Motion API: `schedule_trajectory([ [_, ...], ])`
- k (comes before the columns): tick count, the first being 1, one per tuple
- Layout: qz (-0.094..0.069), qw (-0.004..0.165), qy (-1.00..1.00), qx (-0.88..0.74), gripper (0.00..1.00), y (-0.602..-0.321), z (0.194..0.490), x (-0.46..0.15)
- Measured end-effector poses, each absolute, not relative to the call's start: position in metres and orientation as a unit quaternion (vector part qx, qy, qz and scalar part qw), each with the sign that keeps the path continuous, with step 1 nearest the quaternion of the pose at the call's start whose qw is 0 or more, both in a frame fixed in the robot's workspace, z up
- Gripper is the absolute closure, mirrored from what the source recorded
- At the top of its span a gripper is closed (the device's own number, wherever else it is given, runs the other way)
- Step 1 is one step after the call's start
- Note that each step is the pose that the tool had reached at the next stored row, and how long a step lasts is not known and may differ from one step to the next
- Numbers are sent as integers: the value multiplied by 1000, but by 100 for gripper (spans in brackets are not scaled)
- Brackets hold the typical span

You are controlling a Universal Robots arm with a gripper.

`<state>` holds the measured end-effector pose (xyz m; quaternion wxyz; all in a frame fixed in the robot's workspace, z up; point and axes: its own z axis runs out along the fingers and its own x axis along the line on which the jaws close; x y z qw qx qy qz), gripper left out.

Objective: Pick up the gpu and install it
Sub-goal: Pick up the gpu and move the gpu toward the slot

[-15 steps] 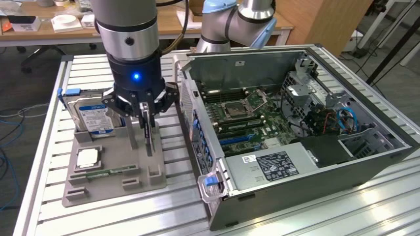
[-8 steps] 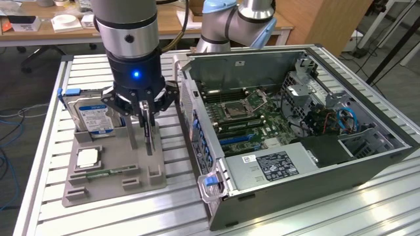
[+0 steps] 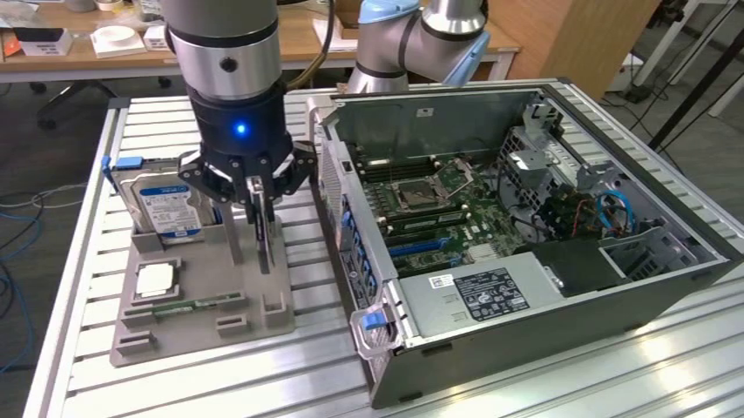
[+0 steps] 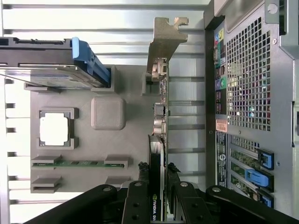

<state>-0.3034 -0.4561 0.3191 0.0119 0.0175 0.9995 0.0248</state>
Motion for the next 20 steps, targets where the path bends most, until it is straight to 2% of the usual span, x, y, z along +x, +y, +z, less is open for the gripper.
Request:
schedule_trajectory([
  [20, 25, 12, 999, 17, 74, -456, 346, -303],
])
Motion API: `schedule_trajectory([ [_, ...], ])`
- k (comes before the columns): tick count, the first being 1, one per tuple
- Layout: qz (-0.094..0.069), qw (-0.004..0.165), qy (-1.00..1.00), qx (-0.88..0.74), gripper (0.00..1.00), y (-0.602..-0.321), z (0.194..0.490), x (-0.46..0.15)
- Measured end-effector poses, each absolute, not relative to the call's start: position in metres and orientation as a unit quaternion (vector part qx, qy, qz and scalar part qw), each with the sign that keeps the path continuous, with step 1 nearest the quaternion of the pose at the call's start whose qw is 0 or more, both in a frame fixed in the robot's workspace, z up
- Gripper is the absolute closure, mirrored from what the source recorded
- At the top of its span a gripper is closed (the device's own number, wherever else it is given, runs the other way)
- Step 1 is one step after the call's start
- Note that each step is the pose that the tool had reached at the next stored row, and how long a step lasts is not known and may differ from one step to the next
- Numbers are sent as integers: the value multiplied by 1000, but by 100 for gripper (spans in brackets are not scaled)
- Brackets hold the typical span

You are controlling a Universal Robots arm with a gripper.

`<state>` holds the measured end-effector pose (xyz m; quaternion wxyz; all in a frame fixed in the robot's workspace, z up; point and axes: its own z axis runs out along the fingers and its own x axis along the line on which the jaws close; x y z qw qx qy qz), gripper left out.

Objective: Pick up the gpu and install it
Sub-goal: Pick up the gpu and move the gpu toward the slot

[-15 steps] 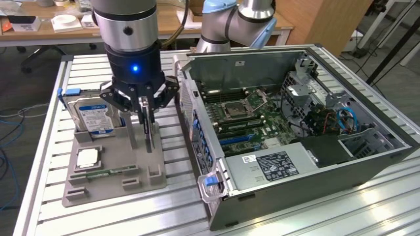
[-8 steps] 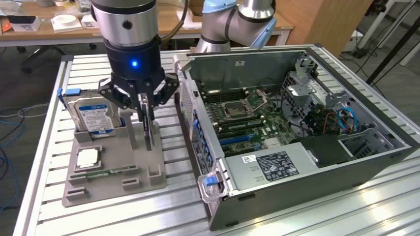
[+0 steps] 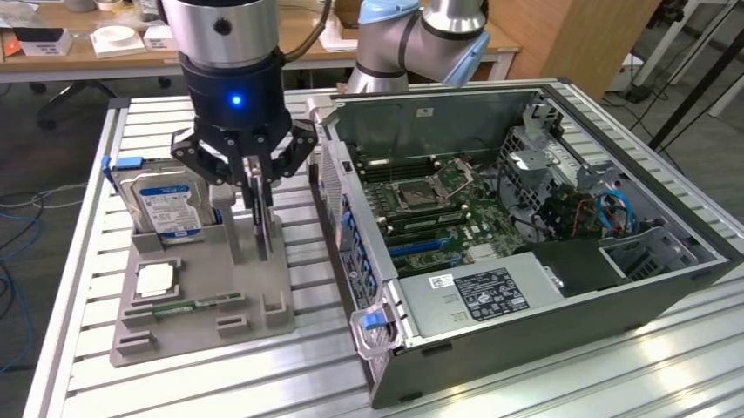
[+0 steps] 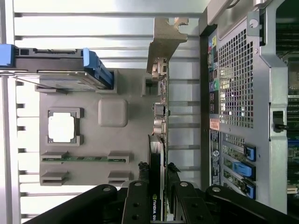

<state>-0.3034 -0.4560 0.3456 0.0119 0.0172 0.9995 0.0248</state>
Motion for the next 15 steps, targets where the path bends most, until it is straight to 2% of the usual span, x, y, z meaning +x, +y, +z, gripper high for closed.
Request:
schedule_trajectory([
  [15, 25, 12, 999, 17, 74, -456, 367, -303],
])
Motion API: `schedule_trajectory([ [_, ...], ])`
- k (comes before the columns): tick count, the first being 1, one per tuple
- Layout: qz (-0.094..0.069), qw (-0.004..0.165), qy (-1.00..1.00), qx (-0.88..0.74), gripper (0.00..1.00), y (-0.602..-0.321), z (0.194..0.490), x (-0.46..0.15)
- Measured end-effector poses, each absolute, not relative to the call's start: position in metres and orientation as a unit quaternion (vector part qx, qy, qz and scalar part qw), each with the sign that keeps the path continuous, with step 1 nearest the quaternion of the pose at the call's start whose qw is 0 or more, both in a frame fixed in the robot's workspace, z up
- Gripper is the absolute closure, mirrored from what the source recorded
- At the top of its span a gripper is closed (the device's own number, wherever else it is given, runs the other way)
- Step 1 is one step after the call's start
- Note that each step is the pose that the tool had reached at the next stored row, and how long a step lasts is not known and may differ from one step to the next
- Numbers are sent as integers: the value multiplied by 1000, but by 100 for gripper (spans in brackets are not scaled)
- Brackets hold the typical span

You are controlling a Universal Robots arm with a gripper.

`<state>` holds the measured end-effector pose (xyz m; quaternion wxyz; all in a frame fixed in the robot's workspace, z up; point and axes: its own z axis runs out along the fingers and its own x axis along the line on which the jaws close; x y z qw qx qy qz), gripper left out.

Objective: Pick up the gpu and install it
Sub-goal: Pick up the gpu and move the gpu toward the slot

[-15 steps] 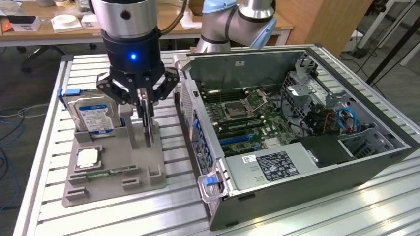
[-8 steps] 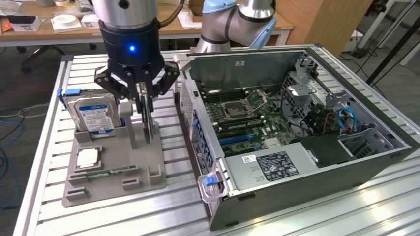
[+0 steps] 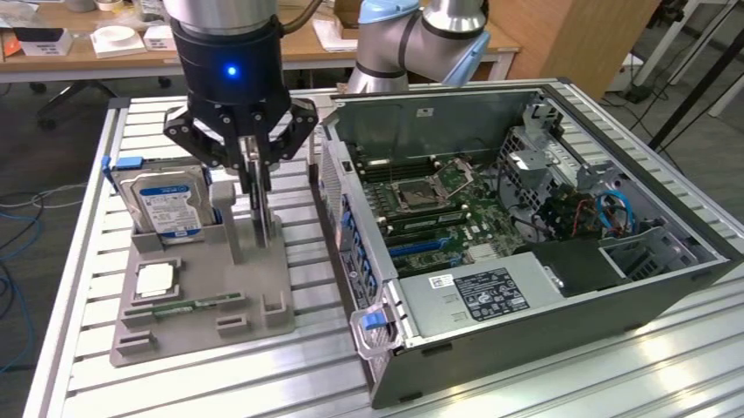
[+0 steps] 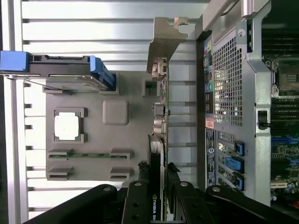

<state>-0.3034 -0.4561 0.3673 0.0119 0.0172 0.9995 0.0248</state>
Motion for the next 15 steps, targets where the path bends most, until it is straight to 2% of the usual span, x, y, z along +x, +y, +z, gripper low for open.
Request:
schedule_trajectory([
  [15, 25, 12, 999, 17, 74, -456, 385, -303],
])
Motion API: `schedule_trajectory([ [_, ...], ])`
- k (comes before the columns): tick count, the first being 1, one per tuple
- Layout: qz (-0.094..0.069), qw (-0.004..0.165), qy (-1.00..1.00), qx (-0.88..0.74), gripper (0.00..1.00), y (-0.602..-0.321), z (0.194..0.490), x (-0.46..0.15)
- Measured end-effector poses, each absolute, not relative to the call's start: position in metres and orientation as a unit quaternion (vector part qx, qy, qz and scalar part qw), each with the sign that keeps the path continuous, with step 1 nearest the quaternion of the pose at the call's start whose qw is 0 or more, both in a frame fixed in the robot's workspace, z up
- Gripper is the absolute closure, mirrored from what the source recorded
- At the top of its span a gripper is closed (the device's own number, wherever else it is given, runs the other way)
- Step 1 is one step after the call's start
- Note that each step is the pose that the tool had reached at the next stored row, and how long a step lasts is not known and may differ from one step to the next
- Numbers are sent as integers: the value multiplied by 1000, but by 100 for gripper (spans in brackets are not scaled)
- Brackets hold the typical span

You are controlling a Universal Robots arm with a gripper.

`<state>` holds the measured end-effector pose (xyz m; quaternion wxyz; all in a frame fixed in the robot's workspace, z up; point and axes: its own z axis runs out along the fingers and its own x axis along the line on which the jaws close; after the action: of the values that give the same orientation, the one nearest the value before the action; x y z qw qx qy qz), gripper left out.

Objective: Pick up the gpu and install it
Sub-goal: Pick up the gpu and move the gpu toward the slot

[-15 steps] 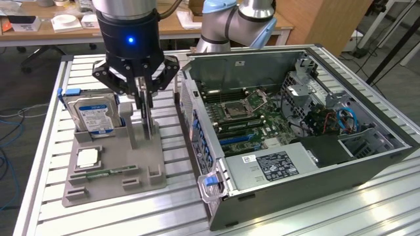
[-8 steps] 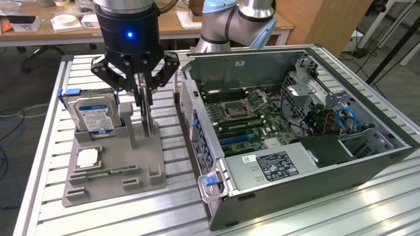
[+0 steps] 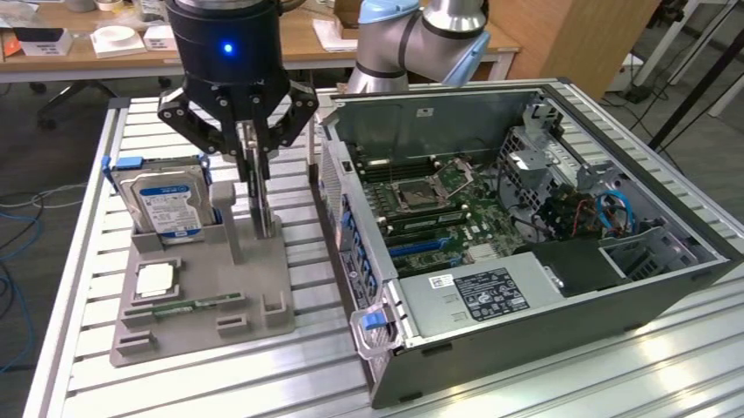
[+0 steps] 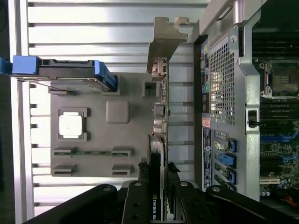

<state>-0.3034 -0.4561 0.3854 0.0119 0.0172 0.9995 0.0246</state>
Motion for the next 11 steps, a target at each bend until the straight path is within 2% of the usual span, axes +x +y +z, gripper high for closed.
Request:
schedule_trajectory([
  [11, 25, 12, 999, 17, 74, -456, 399, -303],
])
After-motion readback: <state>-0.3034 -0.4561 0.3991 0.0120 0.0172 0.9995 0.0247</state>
